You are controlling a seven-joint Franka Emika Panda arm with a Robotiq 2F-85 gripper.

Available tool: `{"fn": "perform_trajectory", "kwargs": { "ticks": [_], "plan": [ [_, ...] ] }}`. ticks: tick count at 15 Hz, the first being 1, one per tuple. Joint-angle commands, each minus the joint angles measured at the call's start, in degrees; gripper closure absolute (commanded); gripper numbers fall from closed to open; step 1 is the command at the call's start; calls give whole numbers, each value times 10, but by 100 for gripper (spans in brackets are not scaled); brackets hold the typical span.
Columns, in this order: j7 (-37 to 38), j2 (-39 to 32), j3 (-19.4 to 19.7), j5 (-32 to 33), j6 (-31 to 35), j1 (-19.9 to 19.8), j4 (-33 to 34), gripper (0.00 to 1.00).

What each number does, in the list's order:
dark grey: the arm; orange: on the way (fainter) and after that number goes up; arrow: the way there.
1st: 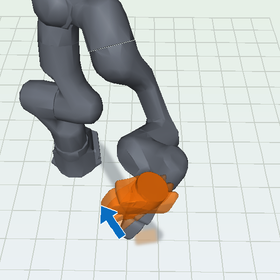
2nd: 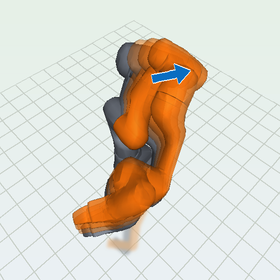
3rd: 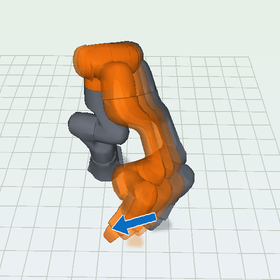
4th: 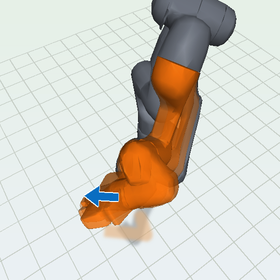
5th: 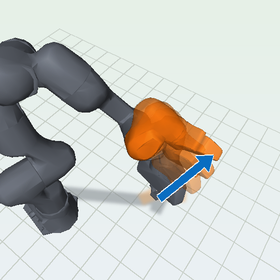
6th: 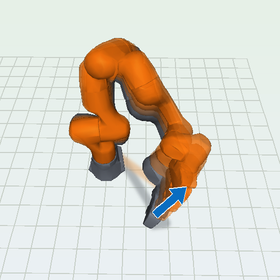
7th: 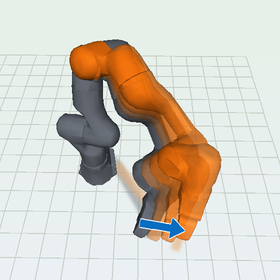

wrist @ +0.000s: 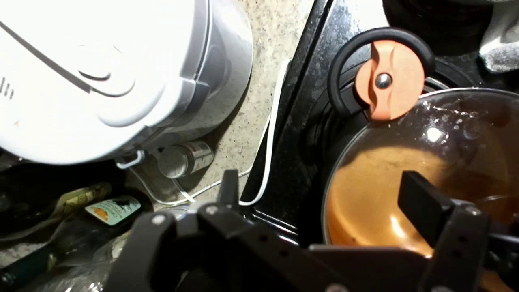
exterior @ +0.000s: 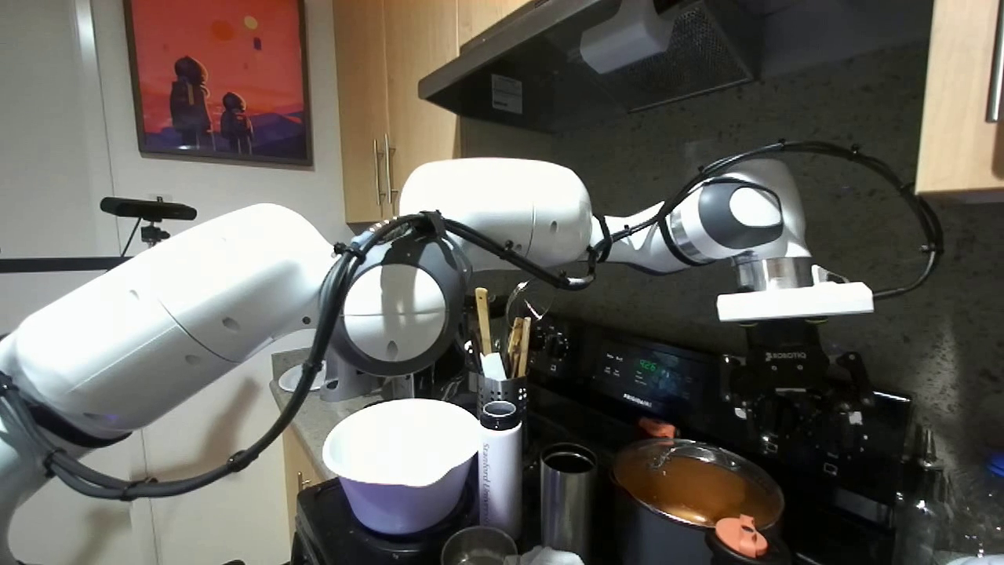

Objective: Turn the seals on the handles of the pot

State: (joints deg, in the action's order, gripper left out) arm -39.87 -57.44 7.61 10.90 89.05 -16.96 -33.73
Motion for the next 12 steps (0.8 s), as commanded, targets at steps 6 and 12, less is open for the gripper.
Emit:
{"fn": "perform_trajectory", "kwargs": {
  "ticks": [6, 12],
  "plan": [
    [7, 38, 25, 16, 6, 4, -78, 0],
    [-10, 96, 27, 45, 45, 3, -191, 0]
  ]
}}
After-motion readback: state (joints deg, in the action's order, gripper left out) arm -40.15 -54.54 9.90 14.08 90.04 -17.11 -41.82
